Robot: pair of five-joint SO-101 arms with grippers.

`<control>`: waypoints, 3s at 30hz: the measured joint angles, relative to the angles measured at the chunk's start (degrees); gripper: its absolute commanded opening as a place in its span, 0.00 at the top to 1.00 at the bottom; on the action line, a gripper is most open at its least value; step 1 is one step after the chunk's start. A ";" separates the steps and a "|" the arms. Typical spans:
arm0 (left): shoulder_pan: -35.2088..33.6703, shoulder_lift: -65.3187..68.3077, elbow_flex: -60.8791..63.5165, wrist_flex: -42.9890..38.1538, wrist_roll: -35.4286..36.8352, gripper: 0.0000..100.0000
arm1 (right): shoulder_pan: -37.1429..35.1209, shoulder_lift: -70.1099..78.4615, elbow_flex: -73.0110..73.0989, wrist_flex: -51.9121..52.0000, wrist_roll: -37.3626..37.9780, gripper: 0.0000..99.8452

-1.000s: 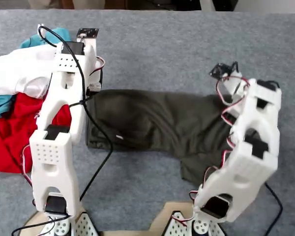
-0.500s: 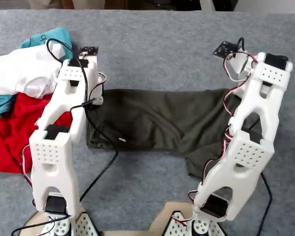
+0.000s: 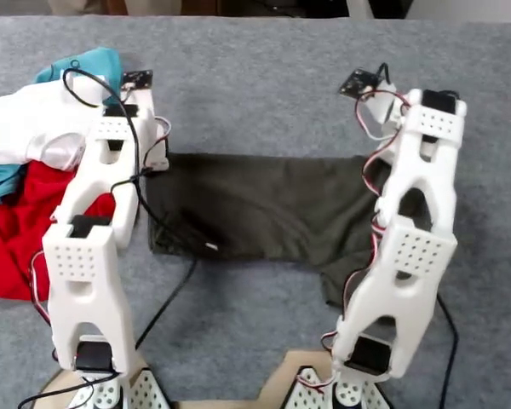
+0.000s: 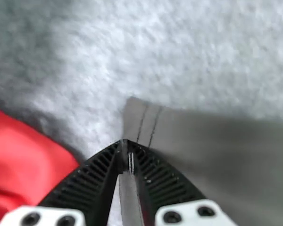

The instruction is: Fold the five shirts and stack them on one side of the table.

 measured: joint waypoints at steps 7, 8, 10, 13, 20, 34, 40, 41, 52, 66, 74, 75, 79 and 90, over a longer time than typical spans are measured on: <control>-1.76 2.99 -7.74 0.44 0.00 0.98 | -0.18 0.97 0.00 -3.69 0.00 1.00; -1.85 3.16 -9.05 0.62 0.00 0.98 | -0.18 0.97 0.00 -3.87 0.00 1.00; -2.29 3.16 -11.34 1.14 0.00 0.98 | -0.18 0.97 0.00 -3.87 0.00 1.00; -2.46 3.16 -15.38 4.75 0.00 0.98 | -0.18 0.53 0.00 -1.05 0.00 1.00; 1.14 3.16 -24.70 21.63 -0.44 0.98 | -0.18 -6.42 -1.41 9.05 -0.26 1.00; 16.79 -4.40 -10.99 32.70 -0.62 0.98 | 2.37 -20.13 4.57 18.64 -4.66 1.00; 18.73 -20.13 18.55 17.41 -0.62 0.98 | 3.34 -22.42 11.78 13.01 -4.75 1.00; 18.81 -23.03 24.18 14.24 -0.62 0.98 | 3.43 -22.42 13.45 11.08 -4.75 1.00; 11.43 -32.18 49.58 -2.20 -1.32 0.98 | 3.43 -13.10 24.70 -16.79 -4.75 1.00; 10.11 -39.38 45.98 3.96 -6.33 0.98 | 3.08 -4.84 2.20 0.79 -4.75 1.00; 10.64 -38.15 29.98 4.40 -2.81 0.98 | 2.90 -6.33 -3.25 6.95 -4.75 1.00; 10.64 -36.31 28.40 3.34 -2.02 0.98 | 2.90 -5.80 -3.34 7.12 -4.75 1.00; 8.35 -25.32 22.33 -4.66 2.20 0.98 | 2.90 -1.58 -3.34 7.12 -6.15 1.00; 2.46 4.66 -7.30 -4.75 4.84 0.98 | 5.63 5.63 -3.34 -0.26 -7.21 1.00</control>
